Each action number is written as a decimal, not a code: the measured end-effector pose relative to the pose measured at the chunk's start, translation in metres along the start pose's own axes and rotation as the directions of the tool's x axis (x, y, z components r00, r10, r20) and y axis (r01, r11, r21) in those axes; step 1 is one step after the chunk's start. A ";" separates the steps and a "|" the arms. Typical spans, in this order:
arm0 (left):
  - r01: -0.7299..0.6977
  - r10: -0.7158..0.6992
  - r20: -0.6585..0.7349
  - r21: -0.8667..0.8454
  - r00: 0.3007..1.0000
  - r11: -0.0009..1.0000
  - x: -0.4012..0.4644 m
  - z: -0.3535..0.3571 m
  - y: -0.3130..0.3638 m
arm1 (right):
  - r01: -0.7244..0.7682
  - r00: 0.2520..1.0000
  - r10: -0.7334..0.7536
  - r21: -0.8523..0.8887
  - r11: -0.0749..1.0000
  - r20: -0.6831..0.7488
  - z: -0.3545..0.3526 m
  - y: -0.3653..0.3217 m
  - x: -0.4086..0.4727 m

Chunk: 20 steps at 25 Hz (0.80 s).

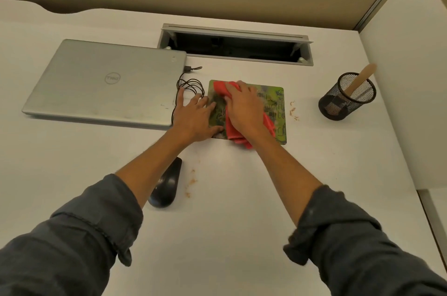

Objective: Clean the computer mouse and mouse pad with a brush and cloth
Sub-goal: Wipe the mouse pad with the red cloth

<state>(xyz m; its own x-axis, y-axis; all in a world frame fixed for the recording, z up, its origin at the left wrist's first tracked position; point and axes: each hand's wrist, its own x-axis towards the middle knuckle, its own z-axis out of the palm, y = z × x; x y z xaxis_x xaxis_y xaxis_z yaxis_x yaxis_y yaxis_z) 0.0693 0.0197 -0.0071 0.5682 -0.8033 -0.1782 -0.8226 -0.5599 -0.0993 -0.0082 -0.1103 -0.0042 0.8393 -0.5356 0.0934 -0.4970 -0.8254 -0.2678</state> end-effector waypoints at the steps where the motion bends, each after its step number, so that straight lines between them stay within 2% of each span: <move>1: -0.002 0.002 -0.006 -0.002 1.000 1.000 0.001 -0.001 0.001 | 0.023 0.999 -0.022 -0.026 0.999 0.038 0.007 -0.007 0.010; 4: -0.015 0.014 -0.045 -0.024 0.999 1.000 0.006 -0.004 0.001 | 0.034 0.995 -0.028 -0.065 0.997 0.098 0.023 -0.016 0.026; 10: -0.027 0.026 -0.055 -0.009 0.998 1.000 0.011 -0.008 -0.008 | 0.019 0.999 -0.017 -0.060 0.998 0.033 0.015 0.023 0.022; 16: -0.027 0.024 -0.066 -0.045 0.998 0.999 0.007 -0.002 -0.009 | -0.242 0.970 0.241 -0.106 0.964 -0.024 -0.018 0.097 0.004; 18: -0.035 0.032 -0.063 -0.041 0.997 0.999 0.009 -0.004 -0.010 | -0.364 0.931 0.359 -0.164 0.917 -0.059 -0.024 0.099 0.009; 20: -0.063 0.060 -0.065 -0.033 0.996 0.997 0.010 -0.006 -0.010 | -0.377 0.926 0.368 -0.136 0.916 -0.084 -0.027 0.079 0.019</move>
<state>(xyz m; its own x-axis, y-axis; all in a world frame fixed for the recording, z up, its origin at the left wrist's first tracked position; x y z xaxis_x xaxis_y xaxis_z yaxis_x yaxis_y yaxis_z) 0.0835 0.0160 -0.0022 0.5176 -0.8472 -0.1196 -0.8555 -0.5149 -0.0555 -0.0375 -0.1908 0.0022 0.5755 -0.8149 0.0689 -0.8015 -0.5787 -0.1505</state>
